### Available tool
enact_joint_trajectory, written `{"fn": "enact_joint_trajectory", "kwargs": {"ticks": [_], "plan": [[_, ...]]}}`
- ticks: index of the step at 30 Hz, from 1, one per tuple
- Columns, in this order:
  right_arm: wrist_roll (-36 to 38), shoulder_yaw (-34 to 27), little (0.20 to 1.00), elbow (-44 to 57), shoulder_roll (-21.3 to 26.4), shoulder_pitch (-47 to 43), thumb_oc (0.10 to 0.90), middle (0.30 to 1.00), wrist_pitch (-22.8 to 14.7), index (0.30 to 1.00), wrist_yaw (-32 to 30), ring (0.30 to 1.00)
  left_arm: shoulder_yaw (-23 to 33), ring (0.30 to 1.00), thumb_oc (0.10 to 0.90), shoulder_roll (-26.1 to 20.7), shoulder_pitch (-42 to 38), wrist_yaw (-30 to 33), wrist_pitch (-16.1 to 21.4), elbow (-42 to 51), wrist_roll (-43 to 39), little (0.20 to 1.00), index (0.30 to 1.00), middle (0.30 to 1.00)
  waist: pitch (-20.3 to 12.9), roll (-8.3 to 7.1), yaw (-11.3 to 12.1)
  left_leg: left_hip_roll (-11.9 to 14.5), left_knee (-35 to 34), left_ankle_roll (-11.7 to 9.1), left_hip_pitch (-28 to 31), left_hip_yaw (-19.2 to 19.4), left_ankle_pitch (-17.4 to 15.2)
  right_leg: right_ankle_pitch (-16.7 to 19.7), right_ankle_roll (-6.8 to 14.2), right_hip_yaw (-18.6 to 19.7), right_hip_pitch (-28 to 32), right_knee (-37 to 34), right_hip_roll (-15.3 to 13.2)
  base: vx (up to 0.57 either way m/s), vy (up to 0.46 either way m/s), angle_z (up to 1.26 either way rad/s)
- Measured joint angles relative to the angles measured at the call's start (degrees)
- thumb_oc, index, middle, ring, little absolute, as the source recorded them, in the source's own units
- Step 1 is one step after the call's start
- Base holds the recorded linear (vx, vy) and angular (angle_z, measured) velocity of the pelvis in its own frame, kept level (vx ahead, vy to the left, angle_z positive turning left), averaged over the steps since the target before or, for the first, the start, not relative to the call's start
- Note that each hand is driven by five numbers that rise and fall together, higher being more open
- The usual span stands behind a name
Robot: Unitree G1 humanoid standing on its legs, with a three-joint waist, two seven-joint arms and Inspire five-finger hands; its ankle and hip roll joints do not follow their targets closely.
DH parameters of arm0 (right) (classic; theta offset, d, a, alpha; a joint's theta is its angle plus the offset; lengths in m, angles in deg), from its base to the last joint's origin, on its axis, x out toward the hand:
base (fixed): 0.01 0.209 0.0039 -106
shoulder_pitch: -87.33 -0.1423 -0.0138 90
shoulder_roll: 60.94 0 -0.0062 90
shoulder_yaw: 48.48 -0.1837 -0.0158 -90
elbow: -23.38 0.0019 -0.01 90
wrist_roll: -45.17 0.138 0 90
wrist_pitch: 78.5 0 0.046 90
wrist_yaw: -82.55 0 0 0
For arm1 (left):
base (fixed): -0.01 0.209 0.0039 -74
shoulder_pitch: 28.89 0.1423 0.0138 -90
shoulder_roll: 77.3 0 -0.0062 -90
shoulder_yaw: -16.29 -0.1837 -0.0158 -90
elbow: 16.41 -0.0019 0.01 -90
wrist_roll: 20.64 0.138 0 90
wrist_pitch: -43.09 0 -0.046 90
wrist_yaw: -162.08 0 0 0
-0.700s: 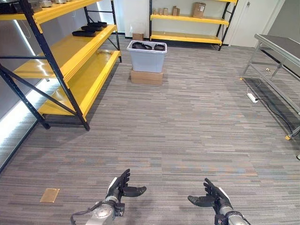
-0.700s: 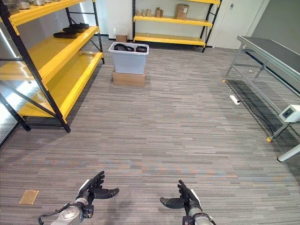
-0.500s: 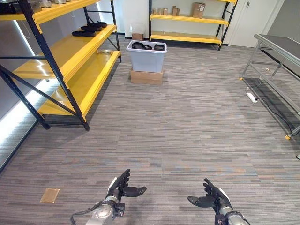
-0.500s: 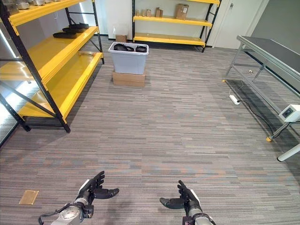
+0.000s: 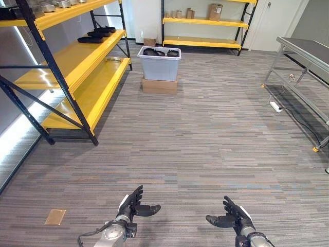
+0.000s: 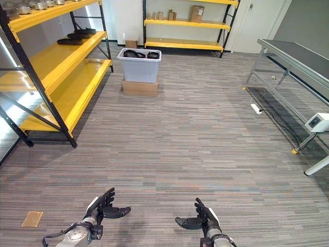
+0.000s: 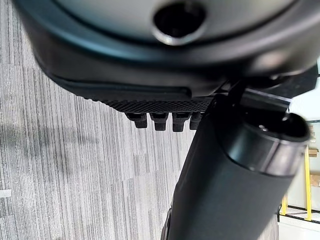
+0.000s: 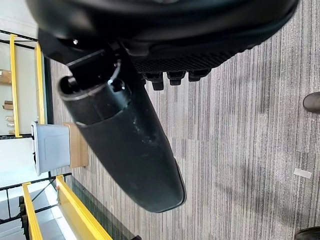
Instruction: Move parts from the plastic box to the shelf.
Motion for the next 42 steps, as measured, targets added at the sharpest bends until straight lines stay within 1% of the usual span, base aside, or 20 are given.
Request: {"fn": "enact_joint_trajectory", "kwargs": {"ticks": [20, 22, 24, 26, 27, 28, 29, 30, 31, 32, 33, 34, 35, 36, 37, 38, 39, 40, 41, 42], "plan": [[0.06, 0.0, 1.0, 0.08, 0.24, 0.0, 0.9, 1.0, 0.03, 1.0, 0.07, 1.0, 0.05, 1.0, 0.9, 0.01, 0.0, 0.0, -0.01, 0.02, -0.1, 1.0, 1.0, 1.0, -0.05, 0.35, 0.14, 0.25, 0.39, -0.17, -0.62, 0.05, -0.17, -0.61, 0.14, 0.28, -0.64, 0.0, 0.12, 0.01, -0.007, 0.0], [0.11, -0.09, 1.0, 0.49, 0.56, -0.25, 0.9, 1.0, 0.01, 1.0, 0.05, 1.0, 0.13, 1.0, 0.9, -0.07, -0.17, 0.01, -0.01, 0.15, -0.12, 1.0, 1.0, 1.0, 0.03, 0.36, 0.15, 1.19, 3.53, -0.27, -2.77, -0.09, -1.46, -0.7, -0.17, 0.55, -1.82, 0.39, 0.27, 0.13, 0.062, -0.05], [0.26, -0.29, 1.0, 0.46, 0.98, -0.38, 0.9, 1.0, 0.02, 1.0, 0.02, 1.0, 0.01, 1.0, 0.9, -0.05, -0.06, -0.03, -0.08, 0.19, -0.12, 1.0, 1.0, 1.0, 0.23, 0.45, 0.24, 1.98, 7.68, -0.39, -4.12, -0.24, -3.83, -0.73, -0.54, 0.82, -1.51, 0.18, 0.08, 0.12, 0.159, -0.06], [0.31, -1.1, 1.0, 0.46, 1.02, -0.93, 0.9, 1.0, 0.0, 1.0, -0.05, 1.0, -0.03, 1.0, 0.9, -0.06, -0.67, 0.0, -0.08, 0.68, -0.16, 1.0, 1.0, 1.0, 1.11, 0.79, 0.15, 2.54, 12.17, 0.06, -5.64, -0.59, -6.34, -1.07, -0.77, 0.86, -1.73, 1.29, -0.41, 0.04, 0.165, 0.0], [0.35, -1.78, 1.0, 0.46, 1.07, -1.29, 0.9, 1.0, -0.01, 1.0, -0.19, 1.0, -0.16, 1.0, 0.9, -0.03, -1.3, -0.02, -0.08, 0.98, -0.16, 1.0, 1.0, 1.0, 1.62, 1.11, 0.07, 2.68, 14.45, 0.24, -6.85, -0.85, -7.78, -1.84, -0.52, 0.89, -2.61, 2.8, -0.9, 0.03, 0.146, 0.04], [0.64, -2.42, 1.0, 0.52, 1.33, -1.65, 0.9, 1.0, -0.03, 1.0, -0.32, 1.0, -0.36, 1.0, 0.9, 0.06, -2.22, -0.03, -0.08, 1.33, -0.17, 1.0, 1.0, 1.0, 2.33, 1.53, 0.01, 2.67, 16.17, 1.17, -8.04, -1.87, -9.14, -2.53, -0.34, 0.94, -3.72, 4.87, -1.49, 0.03, 0.159, 0.06], [0.84, -2.5, 1.0, 0.5, 1.59, -1.88, 0.9, 1.0, -0.01, 1.0, -0.35, 1.0, -0.36, 1.0, 0.9, 0.06, -2.71, -0.02, -0.07, 1.66, -0.17, 1.0, 1.0, 1.0, 2.73, 1.49, -0.07, 2.13, 16.65, 1.5, -8.31, -1.87, -9.93, -3.03, -0.21, 1.12, -4.46, 6.5, -2.2, 0.03, 0.343, 0.17], [1.27, -3.59, 1.0, 1.17, 1.73, -1.28, 0.9, 1.0, -0.12, 1.0, -0.35, 1.0, -0.56, 1.0, 0.9, 0.07, -4.74, 0.0, 0.01, 1.89, -0.46, 1.0, 1.0, 1.0, 4.34, 1.48, -0.58, -0.08, 20.24, 3.58, -10.82, -3.71, -12.89, -4.05, 0.15, 1.96, -7.92, 14.13, -3.93, 0.01, 0.346, 0.2], [1.35, -4.75, 1.0, 2.67, 2.19, -1.27, 0.9, 1.0, -0.27, 1.0, -0.49, 1.0, -0.9, 1.0, 0.9, 0.38, -6.29, -0.01, 0.02, 1.91, -1.08, 1.0, 1.0, 1.0, 6.26, 2.94, -0.94, -0.15, 22.72, 5.28, -12.49, -5.78, -14.17, -4.14, 0.18, 3.4, -12.14, 22.33, -4.28, 0.01, 0.359, 0.34], [2.0, -5.54, 1.0, 3.59, 1.95, -1.33, 0.9, 1.0, -1.07, 1.0, -0.52, 1.0, -0.97, 1.0, 0.9, -0.02, -7.45, -0.05, 0.06, 2.19, -1.83, 1.0, 1.0, 1.0, 8.11, 3.07, -2.02, -0.9, 25.05, 6.04, -13.45, -6.43, -15.63, -3.49, -0.45, 5.84, -17.34, 32.55, -5.63, 0.05, 0.217, 0.39], [2.59, -5.74, 1.0, 3.96, 1.24, -1.55, 0.9, 1.0, -1.4, 1.0, -0.63, 1.0, -0.94, 1.0, 0.9, -0.42, -8.03, 0.01, 0.05, 2.19, -2.06, 1.0, 1.0, 1.0, 9.12, 2.05, -3.35, -2.35, 26.62, 6.62, -13.1, -6.16, -16.71, -1.46, -1.41, 8.73, -21.61, 40.13, -7.31, 0.21, 0.246, 0.16], [4.79, -5.92, 1.0, 4.15, 0.73, -2.01, 0.9, 1.0, -1.53, 1.0, -0.61, 1.0, -0.86, 1.0, 0.9, -0.65, -8.16, 0.07, 0.2, 2.77, -2.25, 1.0, 1.0, 1.0, 11.62, 2.22, -3.76, -2.23, 33.93, 8.83, -14.56, -6.03, -22.45, 3.99, -1.69, 12.71, -28.28, 50.86, -8.21, 0.19, 0.149, -0.07], [4.99, -5.67, 1.0, 4.3, 0.75, -1.89, 0.9, 1.0, -0.9, 1.0, -0.64, 1.0, -0.88, 1.0, 0.9, -0.08, -8.28, 0.04, 0.01, 1.68, -2.25, 1.0, 1.0, 1.0, 11.82, 3.16, -4.18, -2.28, 34.14, 9.01, -14.85, -5.73, -23.5, 0.71, -1.39, 12.39, -29.22, 50.54, -7.21, 0.36, 0.178, -0.29], [5.0, -5.47, 1.0, 4.92, 0.61, -1.88, 0.9, 1.0, -0.84, 1.0, -0.5, 1.0, -0.72, 1.0, 0.9, -0.13, -8.33, 0.11, -0.11, 1.63, -2.24, 1.0, 1.0, 1.0, 12.35, 4.31, -4.57, -2.6, 31.72, 9.02, -14.56, -5.57, -22.96, -2.29, -1.09, 10.84, -29.71, 47.82, -5.42, 0.27, 0.089, -0.13], [5.04, -5.45, 1.0, 5.52, 0.55, -1.61, 0.9, 1.0, -0.84, 1.0, -0.34, 1.0, -0.69, 1.0, 0.9, -0.23, -8.35, 0.08, -0.1, 1.72, -2.25, 1.0, 1.0, 1.0, 12.72, 4.61, -4.89, -3.34, 29.61, 9.04, -14.11, -5.47, -22.29, -3.19, -0.81, 9.34, -29.79, 45.84, -4.29, 0.37, 0.089, -0.27], [5.06, -5.4, 1.0, 7.6, 0.24, -1.27, 0.9, 1.0, -0.82, 1.0, -0.19, 1.0, 0.38, 1.0, 0.9, -0.33, -8.04, 0.27, -0.14, 1.49, -2.25, 1.0, 1.0, 1.0, 13.21, 4.16, -4.54, -5.6, 24.99, 10.04, -12.46, -5.46, -20.87, -5.46, -1.24, 8.37, -29.68, 40.9, -2.7, 0.28, 0.0, -0.18], [5.08, -5.53, 1.0, 9.35, 0.28, -0.56, 0.9, 1.0, -1.11, 1.0, -0.18, 1.0, 0.44, 1.0, 0.9, -0.38, -7.93, 0.13, -0.32, 1.38, -2.22, 1.0, 1.0, 1.0, 13.55, 4.11, -5.29, -6.63, 23.49, 10.83, -11.26, -5.37, -19.12, -6.3, -0.39, 6.71, -27.89, 36.34, -1.56, 0.3, -0.058, -0.19], [5.06, -5.51, 1.0, 9.68, 0.3, -0.49, 0.9, 1.0, -1.15, 1.0, -0.27, 1.0, 0.59, 1.0, 0.9, -0.25, -7.99, 0.1, -0.31, 1.4, -2.24, 1.0, 1.0, 1.0, 13.71, 3.35, -5.46, -7.95, 22.86, 10.63, -10.1, -5.32, -18.99, -6.46, -0.32, 6.66, -27.33, 34.36, -1.36, 0.22, -0.044, 0.0], [5.03, -5.58, 1.0, 9.97, 0.33, -0.73, 0.9, 1.0, -1.15, 1.0, -0.43, 1.0, 0.97, 1.0, 0.9, 0.22, -8.26, 0.13, -0.28, 1.44, -2.25, 1.0, 1.0, 1.0, 13.87, 3.13, -5.65, -8.68, 22.35, 10.67, -9.42, -5.2, -19.05, -6.8, -0.05, 6.18, -27.31, 31.89, -0.88, 0.2, -0.048, 0.07], [5.01, -5.68, 1.0, 10.43, 0.36, -1.16, 0.9, 1.0, -1.25, 1.0, -0.55, 1.0, 1.06, 1.0, 0.9, 0.49, -9.09, 0.08, -0.22, 1.46, -2.24, 1.0, 1.0, 1.0, 14.54, 3.21, -5.85, -9.26, 21.73, 10.91, -8.98, -5.38, -19.31, -6.71, -0.08, 4.72, -27.4, 28.92, -0.51, 0.24, -0.048, 0.3]]}}
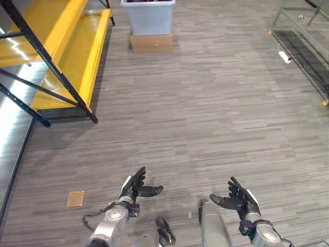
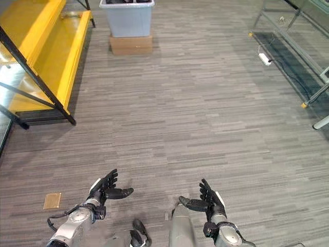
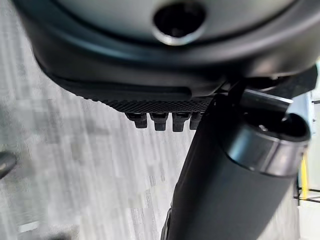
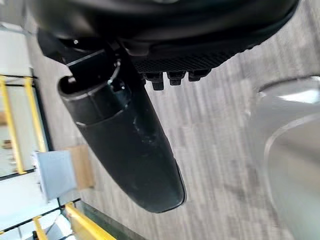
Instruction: Move parts from the plastic box to the shelf.
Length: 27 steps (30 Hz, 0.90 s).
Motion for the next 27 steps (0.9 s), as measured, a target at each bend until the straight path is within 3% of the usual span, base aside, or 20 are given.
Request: {"fn": "enact_joint_trajectory", "kwargs": {"ticks": [2, 3, 5, 7, 11, 12, 13, 14, 15, 16, 17, 18, 20, 21, 22, 23, 24, 25, 26, 27], "plan": [[-0.15, -0.03, 1.0, 1.0, -0.02, 0.21, 0.9, 1.0, -0.06, 1.0, -0.19, 1.0, -0.02, 1.0, 0.9, 0.26, -0.65, -0.17, 0.15, 0.21, 0.01, 1.0, 1.0, 1.0, 0.09, -0.22, -0.68, -1.1, -0.68, -0.18, 0.36, -0.07, -0.71, 1.6, 0.22, -1.24, -0.41, -4.75, 0.25, 0.39, -0.152, 0.32], [-0.58, 0.01, 1.0, 1.16, -0.37, 0.59, 0.9, 1.0, -0.31, 1.0, -0.38, 1.0, 0.27, 1.0, 0.9, 1.09, -0.65, 0.08, 0.14, -0.21, 0.01, 1.0, 1.0, 1.0, 0.06, -0.76, -0.93, -0.95, 4.53, 0.38, 0.77, 1.65, -3.82, 3.37, 0.52, -2.51, -0.99, -7.17, -0.48, 0.42, -0.273, 0.18], [-0.93, 0.24, 1.0, 0.92, 0.41, 0.35, 0.9, 1.0, -0.38, 1.0, -0.46, 1.0, 0.71, 1.0, 0.9, 2.21, 0.11, 0.09, 0.01, -0.25, 0.04, 1.0, 1.0, 1.0, 0.3, -1.07, -0.49, 0.44, 12.79, -1.84, 1.78, 0.99, -11.48, 3.27, 0.09, -3.29, -1.71, -0.18, -2.02, 0.32, -0.238, 0.14], [-0.95, 0.08, 1.0, 0.61, 1.84, 0.62, 0.9, 1.0, 0.09, 1.0, -1.03, 1.0, 0.18, 1.0, 0.9, 4.11, 1.23, 0.07, 0.04, -0.04, -0.02, 1.0, 1.0, 1.0, -1.06, 2.01, -1.93, 1.75, 13.86, -2.18, 2.08, -0.91, -13.66, 1.19, -2.64, -3.66, -2.8, 6.34, -0.45, 0.26, -0.181, 0.31], [-0.98, 0.11, 1.0, -0.38, 2.0, 1.06, 0.9, 1.0, 0.43, 1.0, -0.65, 1.0, -1.08, 1.0, 0.9, 3.73, 4.06, 0.02, -1.12, 1.25, -0.1, 1.0, 1.0, 1.0, -2.81, 2.61, -2.05, 5.71, 16.26, -5.79, 6.95, -0.17, -14.16, -5.59, -8.79, -4.8, 1.89, 8.56, 2.57, 0.36, -0.414, 0.05], [-0.98, 0.21, 1.0, -1.27, 2.17, 0.68, 0.9, 1.0, 0.29, 1.0, -0.48, 1.0, -1.29, 1.0, 0.9, 3.57, 4.63, -0.03, -0.94, 1.56, -0.11, 1.0, 1.0, 1.0, -3.55, 2.72, -1.77, 8.0, 19.96, -8.29, 6.56, -0.84, -12.32, -6.5, -9.98, -5.72, 2.67, 9.92, 3.75, 0.29, -0.569, -0.09], [-0.92, 0.3, 1.0, -3.36, 2.7, -0.44, 0.9, 1.0, -0.26, 1.0, 0.09, 1.0, -1.54, 1.0, 0.9, 3.27, 4.59, 0.14, -1.11, 1.8, -0.25, 1.0, 1.0, 1.0, -4.6, 2.78, -1.67, 10.87, 28.81, -11.11, 2.63, -4.25, -6.86, -10.65, -12.77, -7.5, 3.14, 13.62, 7.23, 0.34, -0.675, -0.18], [-0.9, 0.53, 1.0, -4.37, 2.64, -0.61, 0.9, 1.0, -0.27, 1.0, 0.42, 1.0, -1.62, 1.0, 0.9, 1.78, 4.46, 0.1, -0.93, 3.07, -0.5, 1.0, 1.0, 1.0, -4.84, 1.93, -0.78, 13.99, 38.48, -10.18, -2.03, -7.74, -0.95, -13.9, -15.84, -6.51, 3.28, 14.38, 10.94, 0.21, -0.453, -0.23], [-0.9, 0.78, 1.0, -5.06, 2.67, -0.33, 0.9, 1.0, -0.21, 1.0, 0.36, 1.0, -1.94, 1.0, 0.9, 0.53, 4.06, 0.14, -0.39, 3.48, -1.46, 1.0, 1.0, 1.0, -5.27, -0.71, 0.86, 15.63, 46.93, -5.95, -6.63, -10.2, 8.41, -13.13, -18.43, -4.79, 6.32, 9.32, 13.68, 0.13, -0.21, -0.43], [-0.9, 1.27, 1.0, -6.81, 3.55, -0.8, 0.9, 1.0, 0.18, 1.0, 0.31, 1.0, -1.96, 1.0, 0.9, 0.63, 4.08, 0.62, -0.5, 3.05, -2.48, 1.0, 1.0, 1.0, -5.71, -1.19, 1.87, 17.39, 52.78, -2.97, -10.67, -14.45, 16.45, -13.17, -18.84, -4.88, 8.07, 9.11, 15.13, 0.24, -0.173, -0.71], [-0.9, 1.48, 1.0, -7.14, 3.61, -1.59, 0.9, 1.0, 0.19, 1.0, -0.17, 1.0, -2.04, 1.0, 0.9, 0.29, 4.5, 0.61, -0.66, 2.75, -2.48, 1.0, 1.0, 1.0, -6.58, -2.45, 3.12, 17.46, 54.91, -3.97, -12.77, -16.3, 15.74, -13.54, -18.42, -4.92, 9.3, 8.77, 15.11, 0.26, -0.164, -0.67], [-0.89, 1.68, 1.0, -6.89, 3.83, -1.82, 0.9, 1.0, -0.05, 1.0, -0.4, 1.0, -2.05, 1.0, 0.9, 0.12, 4.71, 0.57, -0.9, 2.62, -2.47, 1.0, 1.0, 1.0, -7.02, -3.47, 3.18, 16.32, 53.96, -5.02, -13.69, -17.63, 15.3, -13.58, -18.49, -4.87, 10.74, 7.19, 14.81, 0.41, -0.076, -0.3], [-0.95, 0.02, 1.0, -5.3, 3.91, -0.58, 0.9, 1.0, -0.15, 1.0, -1.12, 1.0, -2.18, 1.0, 0.9, 1.26, 4.67, 0.35, -0.59, 2.56, -2.43, 1.0, 1.0, 1.0, -6.51, -5.23, 2.64, 16.19, 38.66, -5.95, -16.37, -11.58, 10.01, -11.13, -14.47, -4.27, 18.29, -2.21, 14.42, 0.31, 0.052, 0.21], [-0.96, -0.5, 1.0, -5.38, 4.28, 0.34, 0.9, 1.0, -0.14, 1.0, -1.12, 1.0, -2.11, 1.0, 0.9, 2.06, 4.5, 0.04, -0.62, 2.64, -2.45, 1.0, 1.0, 1.0, -5.73, -4.81, 2.69, 14.28, 27.44, -5.77, -14.21, -7.9, 10.87, -9.67, -10.36, -4.29, 19.35, -0.55, 14.29, 0.43, 0.205, -0.04], [-0.98, -0.6, 1.0, -4.45, 6.33, 0.01, 0.9, 1.0, -0.57, 1.0, -1.0, 1.0, -1.56, 1.0, 0.9, 3.55, 4.43, 0.41, -0.68, 2.82, -2.45, 1.0, 1.0, 1.0, -4.09, -1.23, 3.11, 14.23, 18.54, -3.19, -13.26, -7.89, 14.84, -9.25, -8.68, -3.76, 12.71, 12.69, 14.64, 0.43, 0.205, -0.4], [-0.99, -0.89, 1.0, -2.47, 9.2, -0.07, 0.9, 1.0, -1.69, 1.0, -0.76, 1.0, -0.94, 1.0, 0.9, 4.89, 4.5, 0.45, -0.54, 3.12, -2.45, 1.0, 1.0, 1.0, -3.7, 2.15, 3.22, 17.5, 16.25, -2.59, -14.69, -7.68, 18.14, -13.28, -13.78, -2.38, 7.43, 17.64, 14.44, 0.57, 0.205, -0.55], [-1.34, -1.79, 1.0, -0.87, 10.43, -0.06, 0.9, 1.0, -2.6, 1.0, -0.82, 1.0, -0.59, 1.0, 0.9, 5.7, 4.11, -0.27, 0.52, 2.01, -2.34, 1.0, 1.0, 1.0, -3.34, 3.14, 3.79, 18.26, 14.6, -9.47, -15.34, -6.48, 14.5, -13.97, -12.48, -3.25, 9.56, 7.15, 9.46, 0.42, 0.096, -0.37], [-1.65, -2.47, 1.0, -2.54, 10.18, -0.39, 0.9, 1.0, -1.98, 1.0, -1.03, 1.0, -0.42, 1.0, 0.9, 6.94, 3.1, 0.29, 0.98, -0.71, -2.43, 1.0, 1.0, 1.0, -2.7, 4.5, 3.16, 18.57, 5.11, -11.86, -13.63, -7.54, 12.76, -14.2, -11.01, -2.9, 11.28, 7.31, 11.42, 0.42, 0.093, -0.18], [-2.53, -2.37, 1.0, -5.54, 8.22, -0.87, 0.9, 1.0, -0.46, 1.0, -0.99, 1.0, -0.74, 1.0, 0.9, 6.05, 3.2, 1.03, 0.61, -1.33, -2.43, 1.0, 1.0, 1.0, -2.62, 3.39, 3.02, 17.37, -3.51, -12.08, -12.64, -4.16, 12.98, -14.91, -10.99, -3.21, 14.2, 5.37, 10.55, 0.3, 0.064, -0.15], [-2.65, -1.97, 1.0, -5.44, 7.75, 0.1, 0.9, 1.0, -0.28, 1.0, -0.83, 1.0, -0.82, 1.0, 0.9, 5.52, 3.34, 1.15, 0.56, -1.27, -2.43, 1.0, 1.0, 1.0, -2.24, 2.26, 3.28, 16.51, -3.05, -10.57, -12.5, -2.68, 13.45, -14.94, -11.27, -3.05, 15.4, 5.07, 9.87, 0.42, 0.117, -0.3]]}}
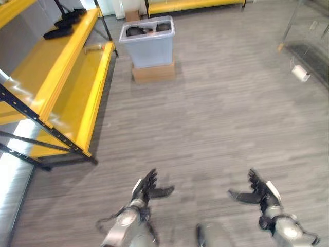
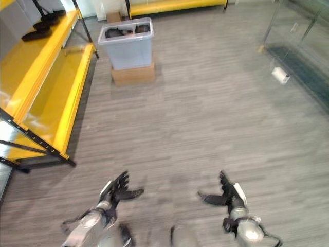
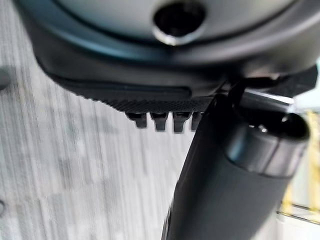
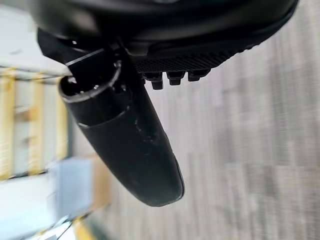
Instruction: Move parts from the plastic box to the shelf.
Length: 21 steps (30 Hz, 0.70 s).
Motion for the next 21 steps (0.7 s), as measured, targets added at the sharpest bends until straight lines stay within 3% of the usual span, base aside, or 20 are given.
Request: {"fn": "enact_joint_trajectory", "kwargs": {"ticks": [2, 3, 4, 5, 6, 7, 8, 9, 10, 11, 12, 13, 14, 16, 17, 18, 20, 21], "plan": [[-0.16, 0.93, 1.0, 0.54, -0.12, 1.68, 0.9, 1.0, 0.08, 1.0, 0.8, 1.0, 0.14, 1.0, 0.9, -0.1, 1.06, 0.26, -0.15, 0.49, -0.08, 1.0, 1.0, 1.0, 0.23, -1.82, 0.56, -2.17, 2.8, 2.74, 0.7, 0.59, 1.99, -0.72, 0.73, 0.79, 3.65, -2.76, -1.22, 0.47, 0.122, -0.46], [-0.43, 1.17, 1.0, 0.98, -0.72, 2.66, 0.9, 1.0, 0.43, 1.0, 1.29, 1.0, -0.21, 1.0, 0.9, -0.44, 2.04, -0.01, -0.37, 1.35, -0.08, 1.0, 1.0, 1.0, -0.33, -2.55, 1.02, -4.54, 6.0, 5.13, 2.18, 1.12, 2.59, -1.44, 2.7, 2.82, 6.23, -3.76, -1.87, 0.28, 0.056, -0.49], [-0.44, 0.98, 1.0, 2.06, -0.58, 3.57, 0.9, 1.0, 0.31, 1.0, 1.35, 1.0, -0.67, 1.0, 0.9, -0.28, 2.21, -0.14, -0.35, 1.77, -0.08, 1.0, 1.0, 1.0, -0.87, -1.93, 0.73, -5.62, 4.78, 8.05, 3.93, 2.02, 3.46, -2.2, 4.04, 3.62, 7.07, -3.97, -1.83, 0.44, 0.089, -0.24], [-0.42, 0.79, 1.0, 1.92, -1.73, 3.97, 0.9, 1.0, 0.4, 1.0, 1.15, 1.0, -0.61, 1.0, 0.9, -0.52, 1.62, -0.19, -0.28, 2.04, -0.08, 1.0, 1.0, 1.0, -1.23, -2.91, -0.08, -6.66, 5.02, 8.12, 5.07, 3.28, 0.08, -3.4, 5.45, 3.5, 9.04, -5.39, -3.35, 0.33, 0.083, 0.2], [-0.42, 1.36, 1.0, 2.14, -2.37, 3.85, 0.9, 1.0, 0.49, 1.0, 1.41, 1.0, -0.5, 1.0, 0.9, -0.85, 0.55, -0.04, -0.26, 2.09, -0.14, 1.0, 1.0, 1.0, -1.34, -3.83, -0.02, -8.38, 5.73, 9.35, 5.17, 3.6, -1.36, -3.11, 6.01, 3.63, 9.16, -5.12, -5.31, 0.48, 0.125, 0.3], [-0.43, 2.33, 1.0, 2.32, -2.52, 3.62, 0.9, 1.0, 0.74, 1.0, 1.76, 1.0, -0.48, 1.0, 0.9, -1.47, -0.34, -0.05, -0.29, 2.59, -0.27, 1.0, 1.0, 1.0, -1.82, -4.56, 0.52, -9.76, 6.6, 9.01, 5.46, 3.78, -3.08, -2.74, 6.69, 4.2, 11.08, -7.75, -6.84, 0.48, 0.199, 0.02], [-0.43, 2.87, 1.0, 2.58, -2.66, 3.23, 0.9, 1.0, 0.87, 1.0, 2.12, 1.0, -0.45, 1.0, 0.9, -2.1, -0.47, -0.04, -0.26, 3.3, -0.56, 1.0, 1.0, 1.0, -2.36, -4.72, 1.6, -10.59, 7.52, 8.31, 6.35, 4.46, -6.7, -2.29, 7.74, 4.67, 12.95, -10.03, -7.68, 0.4, 0.236, -0.24], [-0.45, 2.88, 1.0, 2.61, -3.21, 2.78, 0.9, 1.0, 0.92, 1.0, 2.27, 1.0, -0.24, 1.0, 0.9, -2.18, -0.69, 0.08, -0.29, 3.05, -0.76, 1.0, 1.0, 1.0, -2.63, -4.58, 2.51, -11.81, 7.46, 7.93, 8.22, 5.24, -9.7, -1.88, 8.26, 5.13, 13.22, -7.62, -8.36, 0.24, 0.191, -0.31], [-0.44, 2.83, 1.0, 2.84, -3.44, 2.3, 0.9, 1.0, 0.71, 1.0, 2.13, 1.0, -0.18, 1.0, 0.9, -1.96, -1.08, 0.2, -0.33, 2.54, -1.06, 1.0, 1.0, 1.0, -2.61, -4.38, 2.42, -13.21, 7.04, 8.61, 9.5, 5.32, -10.97, -1.23, 7.98, 5.6, 10.16, 0.39, -9.45, 0.18, 0.133, -0.09], [-0.46, 2.88, 1.0, 3.13, -3.84, 1.5, 0.9, 1.0, 0.42, 1.0, 1.99, 1.0, -0.13, 1.0, 0.9, -2.08, -1.12, 0.26, -0.29, 2.5, -1.15, 1.0, 1.0, 1.0, -2.66, -4.34, 1.97, -14.69, 6.34, 9.51, 10.76, 5.02, -11.74, 2.75, 6.78, 5.97, 3.63, 15.07, -11.4, 0.18, 0.088, 0.51], [-0.45, 2.97, 1.0, 4.1, -4.08, 1.86, 0.9, 1.0, 0.3, 1.0, 1.87, 1.0, -0.76, 1.0, 0.9, -2.08, -0.79, 0.07, -0.35, 2.24, -1.14, 1.0, 1.0, 1.0, -3.96, -4.2, -0.04, -16.67, 5.29, 10.12, 12.18, 3.45, -12.25, 5.34, 5.4, 7.54, -2.69, 25.13, -13.68, 0.29, 0.114, 0.78], [-0.44, 3.61, 1.0, 4.39, -4.49, 2.33, 0.9, 1.0, -0.15, 1.0, 2.06, 1.0, -1.22, 1.0, 0.9, -2.67, -0.15, 0.15, -0.14, 2.94, -1.16, 1.0, 1.0, 1.0, -5.03, -4.14, -0.31, -18.85, 5.18, 11.67, 14.25, 3.39, -14.96, 5.34, 5.41, 10.39, -11.75, 30.71, -14.29, 0.55, 0.067, 0.76], [-0.43, 3.83, 1.0, 4.37, -5.38, 2.04, 0.9, 1.0, -0.12, 1.0, 2.13, 1.0, -1.18, 1.0, 0.9, -3.38, 0.38, 0.21, -0.34, 2.94, -1.17, 1.0, 1.0, 1.0, -4.71, -3.67, -0.53, -19.59, 5.73, 12.17, 16.2, 3.08, -17.98, 5.37, 5.39, 9.78, -19.66, 30.77, -13.29, 0.46, 0.034, 0.18], [-0.42, 4.04, 1.0, 4.25, -5.77, 0.97, 0.9, 1.0, -0.05, 1.0, 2.19, 1.0, -1.03, 1.0, 0.9, -3.93, 0.78, 0.35, -0.56, 2.48, -1.41, 1.0, 1.0, 1.0, -3.48, -2.23, -1.6, -19.32, 5.43, 11.61, 18.2, 2.76, -18.74, 5.32, 5.33, 5.45, -23.55, 23.44, -12.02, 0.37, -0.077, 0.18], [-0.43, 4.06, 1.0, 4.37, -5.67, 2.56, 0.9, 1.0, 0.24, 1.0, 2.03, 1.0, -0.97, 1.0, 0.9, -3.78, 0.82, 0.05, -0.57, 2.13, -1.63, 1.0, 1.0, 1.0, -3.23, -2.22, -3.78, -19.62, 5.51, 9.88, 20.07, 1.47, -19.21, 7.13, 4.88, 4.36, -24.03, 16.83, -11.32, 0.3, -0.125, 0.68], [-0.43, 4.11, 1.0, 4.03, -5.62, 3.16, 0.9, 1.0, 0.61, 1.0, 1.91, 1.0, -0.92, 1.0, 0.9, -3.64, 0.89, 0.02, -0.42, 2.02, -1.66, 1.0, 1.0, 1.0, -2.94, -2.39, -3.86, -19.77, 5.49, 8.9, 21.57, 2.08, -19.81, 8.98, 4.1, 3.57, -24.08, 12.66, -11.41, 0.37, -0.172, 0.79], [-0.44, 3.92, 1.0, 3.98, -5.19, 3.67, 0.9, 1.0, 0.65, 1.0, 1.88, 1.0, -0.54, 1.0, 0.9, -3.48, 1.31, 0.08, -0.37, 2.24, -1.66, 1.0, 1.0, 1.0, -3.13, -2.11, -3.7, -19.61, 3.73, 8.03, 23.68, 2.97, -20.98, 11.97, 4.11, -0.81, -22.6, -1.74, -11.86, 0.35, -0.193, 0.19], [-0.45, 4.12, 1.0, 3.83, -4.95, 2.79, 0.9, 1.0, 0.65, 1.0, 1.95, 1.0, 0.08, 1.0, 0.9, -3.48, 1.56, 0.1, -0.37, 2.11, -1.66, 1.0, 1.0, 1.0, -2.73, -1.75, -3.57, -19.6, 2.71, 7.14, 24.76, 2.87, -21.36, 14.42, 4.6, -0.96, -23.01, -5.07, -11.85, 0.46, -0.281, -0.04]]}}
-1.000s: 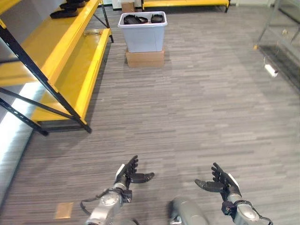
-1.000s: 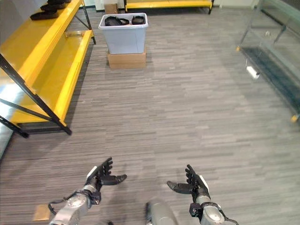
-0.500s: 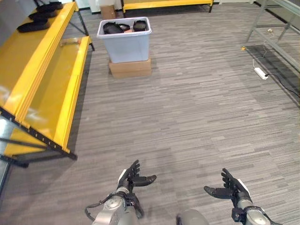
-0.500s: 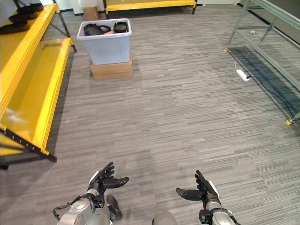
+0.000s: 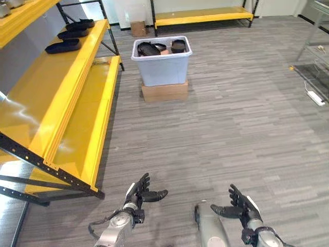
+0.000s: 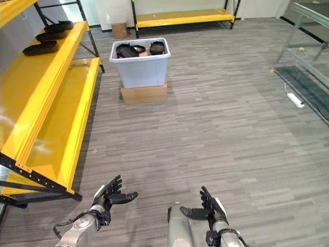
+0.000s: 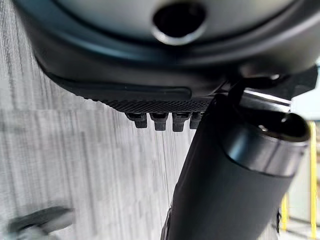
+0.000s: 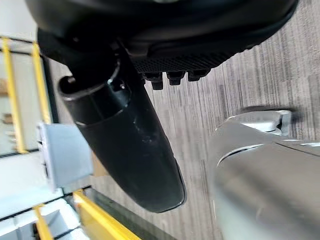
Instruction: Move parts from the plastic box to the shelf.
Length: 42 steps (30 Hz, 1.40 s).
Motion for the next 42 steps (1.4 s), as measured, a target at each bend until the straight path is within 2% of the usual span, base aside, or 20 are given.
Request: {"fn": "enact_joint_trajectory", "kwargs": {"ticks": [4, 5, 8, 9, 10, 12, 14, 18, 19, 20, 21, 23, 27, 29, 30, 31, 32, 33, 38, 42], "plan": [[-0.17, -0.49, 1.0, -0.18, 1.01, -0.37, 0.9, 1.0, -0.09, 1.0, 0.12, 1.0, 0.76, 1.0, 0.9, 1.35, 2.05, 0.03, -0.18, -1.18, 0.04, 1.0, 1.0, 1.0, -0.46, 2.46, -0.36, 2.03, -5.53, -6.17, 9.35, 0.43, -1.35, 7.62, 2.24, 0.2, 7.66, -16.27, 2.14, 0.36, -0.286, -0.03], [-0.5, -0.9, 1.0, -1.52, 1.4, -1.53, 0.9, 1.0, -0.14, 1.0, 0.18, 1.0, 1.35, 1.0, 0.9, 2.42, 1.65, 0.02, 0.04, -0.99, 0.04, 1.0, 1.0, 1.0, -0.31, 3.52, -0.91, 4.5, -4.98, -8.09, 10.84, -0.34, -1.08, 11.13, 2.31, -0.23, 6.42, -9.7, 3.12, 0.37, -0.37, 0.31], [-1.0, -1.1, 1.0, -2.4, 3.39, -2.73, 0.9, 1.0, 0.14, 1.0, -0.02, 1.0, 0.88, 1.0, 0.9, 4.37, 0.22, -0.14, 0.21, -0.4, 0.02, 1.0, 1.0, 1.0, -0.22, 4.74, -1.68, 8.39, -0.93, -8.87, 12.15, -0.35, 1.8, 6.06, -2.56, -0.81, 5.49, -0.13, 4.95, 0.35, -0.566, 0.14], [-1.27, -0.87, 1.0, -5.68, 3.5, -6.38, 0.9, 1.0, -0.45, 1.0, 0.15, 1.0, 0.12, 1.0, 0.9, 4.34, -1.1, 0.03, 0.25, -0.58, -0.36, 1.0, 1.0, 1.0, -0.26, 3.41, -2.21, 10.48, 4.41, -13.44, 11.64, -2.86, 7.63, -0.36, -4.15, -2.44, 6.15, 6.87, 5.54, 0.36, -0.885, -0.18], [-1.78, -0.91, 1.0, -6.95, 3.79, -7.49, 0.9, 1.0, -0.12, 1.0, -0.03, 1.0, -0.24, 1.0, 0.9, 4.16, -1.75, 0.03, 0.25, -0.09, -0.58, 1.0, 1.0, 1.0, -0.16, 2.13, -1.32, 14.22, 15.8, -12.88, 8.15, -4.82, 16.76, -4.98, -7.84, -2.82, 9.03, 8.38, 7.82, 0.27, -0.736, -0.22], [-1.79, -0.73, 1.0, -6.66, 3.8, -7.19, 0.9, 1.0, -0.37, 1.0, -0.58, 1.0, -0.25, 1.0, 0.9, 3.69, -1.69, 0.64, 0.43, 1.95, -0.73, 1.0, 1.0, 1.0, 0.14, 1.31, 2.51, 20.74, 39.75, -1.93, -6.51, -10.55, 33.81, -6.13, -11.4, -1.9, 12.03, 5.7, 11.61, 0.19, -0.451, -0.67], [-1.87, 0.38, 1.0, -6.52, 3.72, -9.41, 0.9, 1.0, -0.33, 1.0, -1.08, 1.0, -0.23, 1.0, 0.9, 2.58, -2.75, 1.11, 0.95, 3.51, -2.49, 1.0, 1.0, 1.0, 2.54, -3.03, 6.28, 20.47, 52.5, -3.11, -20.39, -16.18, 27.35, -7.46, -11.27, -1.32, 16.65, 4.37, 12.57, 0.27, -0.162, -0.96], [-1.88, -0.63, 1.0, -3.64, 3.26, -7.37, 0.9, 1.0, -1.3, 1.0, -1.83, 1.0, -0.38, 1.0, 0.9, 2.37, -0.5, 1.22, 0.51, 3.38, -2.71, 1.0, 1.0, 1.0, 3.17, -4.92, 5.34, 19.03, 35.7, -5.48, -28.52, -10.67, 20.95, -7.48, -9.36, -3.39, 28.41, -6.24, 13.9, 0.32, 0.041, -0.23], [-1.94, -0.78, 1.0, -3.64, 5.07, -7.15, 0.9, 1.0, -1.66, 1.0, -1.81, 1.0, -0.06, 1.0, 0.9, 3.65, -0.18, 1.41, 0.18, 2.52, -2.72, 1.0, 1.0, 1.0, 4.15, -0.09, 4.31, 18.9, 18.07, -3.09, -28.19, -7.18, 23.01, -6.52, 2.02, -2.17, 24.79, 5.4, 16.74, 0.63, 0.246, -0.69], [-1.93, -0.43, 1.0, -2.05, 7.9, -7.08, 0.9, 1.0, -1.92, 1.0, -1.74, 1.0, 0.75, 1.0, 0.9, 5.54, -0.06, 1.43, 0.24, 2.28, -2.73, 1.0, 1.0, 1.0, 3.89, 4.21, 3.88, 20.97, 4.91, -1.57, -27.61, -7.31, 24.61, -7.39, 1.41, 0.28, 17.66, 15.56, 19.04, 0.6, 0.232, -1.1], [-1.99, 0.09, 1.0, 0.47, 9.84, -6.11, 0.9, 1.0, -2.07, 1.0, -1.37, 1.0, 1.27, 1.0, 0.9, 5.13, 0.2, 1.37, 0.59, 2.16, -2.7, 1.0, 1.0, 1.0, 3.12, 4.2, 4.41, 19.94, -0.15, -2.16, -27.91, -5.47, 28.32, -10.54, -4.0, 5.04, 16.24, 10.84, 15.67, 0.69, 0.252, -0.78], [-2.24, -2.53, 1.0, -1.2, 9.82, -2.55, 0.9, 1.0, -1.94, 1.0, -1.97, 1.0, -0.33, 1.0, 0.9, 6.15, -1.73, 0.65, 0.33, -2.81, -2.62, 1.0, 1.0, 1.0, 2.23, 5.31, 2.0, 17.59, -7.97, -5.31, -26.08, -1.66, 27.3, -13.64, -5.41, 0.1, 19.22, 7.82, 12.01, 0.34, 0.115, -0.08], [-2.39, -1.2, 1.0, -4.14, 7.71, 2.13, 0.9, 1.0, 1.16, 1.0, -1.14, 1.0, -0.4, 1.0, 0.9, 6.01, 0.33, 0.12, 0.46, -1.94, -2.63, 1.0, 1.0, 1.0, 1.35, 1.45, 2.9, 13.35, -6.49, -3.91, -20.06, -0.63, 27.08, -11.2, -2.03, 2.29, 32.59, -5.74, 10.4, 0.46, 0.139, -0.19], [-2.38, -0.05, 1.0, -3.82, 6.97, 2.29, 0.9, 1.0, 1.11, 1.0, -0.31, 1.0, -0.86, 1.0, 0.9, 5.46, 0.21, -0.09, 0.67, -0.05, -2.63, 1.0, 1.0, 1.0, -0.45, 0.75, 3.17, 10.08, -4.43, 0.73, -18.83, 2.0, 25.91, -11.36, -0.76, 1.78, 34.93, -8.37, 9.53, 0.26, 0.089, 0.19], [-2.38, -0.19, 1.0, -3.35, 6.97, 1.97, 0.9, 1.0, 0.88, 1.0, -0.01, 1.0, -1.75, 1.0, 0.9, 5.5, -0.09, -0.07, 0.98, 0.98, -2.63, 1.0, 1.0, 1.0, -0.65, 2.24, 3.04, 8.77, -8.04, 7.01, -16.61, 2.23, 31.6, -12.51, 1.64, 1.46, 34.39, -4.21, 10.39, 0.64, 0.268, 0.57], [-2.38, 0.36, 1.0, -3.87, 3.68, -0.07, 0.9, 1.0, 1.01, 1.0, 0.12, 1.0, -1.93, 1.0, 0.9, 3.6, -1.05, 0.09, 1.27, 1.33, -2.64, 1.0, 1.0, 1.0, -1.5, 0.36, 2.75, 7.34, -9.63, 8.27, -14.32, 3.54, 25.72, -17.23, 2.31, 3.79, 29.1, 6.25, 6.35, 0.58, 0.271, 0.28], [-2.41, 0.55, 1.0, -2.25, 3.16, -0.33, 0.9, 1.0, 0.84, 1.0, 0.67, 1.0, -1.95, 1.0, 0.9, 2.0, -0.83, 0.03, 1.29, 2.32, -2.62, 1.0, 1.0, 1.0, -2.65, -1.97, 4.8, 6.17, -5.52, 6.65, -15.19, 5.52, 20.57, -14.41, 2.74, 4.88, 29.25, -1.71, 1.17, 0.45, 0.222, 0.2], [-2.41, 0.39, 1.0, -1.75, 2.45, -0.84, 0.9, 1.0, -0.11, 1.0, 0.75, 1.0, -1.98, 1.0, 0.9, 0.62, -1.48, -0.42, 1.42, 1.65, -2.6, 1.0, 1.0, 1.0, -2.74, -3.13, 4.7, 5.42, -1.72, 2.72, -15.43, 5.05, 15.54, -13.85, 8.19, 5.56, 31.51, -4.2, -1.4, 0.18, 0.143, 0.11], [-2.39, -0.47, 1.0, -1.66, 2.03, -3.17, 0.9, 1.0, -0.73, 1.0, 0.38, 1.0, -1.93, 1.0, 0.9, 0.41, -0.45, 0.12, 0.54, -0.02, -2.57, 1.0, 1.0, 1.0, -4.29, -0.63, 4.09, -0.12, -7.55, 3.41, -8.66, 3.2, 12.68, -2.49, 3.94, 11.01, 18.76, 24.26, -4.77, 0.24, 0.203, 0.28], [-2.36, 0.5, 1.0, -1.45, 1.12, -3.13, 0.9, 1.0, -0.61, 1.0, 0.51, 1.0, -1.2, 1.0, 0.9, -0.15, 0.36, 0.78, -0.08, 1.25, -2.54, 1.0, 1.0, 1.0, -1.87, 1.79, 2.75, -1.31, -10.36, 4.87, -3.01, 1.69, 10.25, -7.57, 2.88, 8.96, 7.4, 23.3, -0.84, 0.29, 0.059, 0.12]]}}
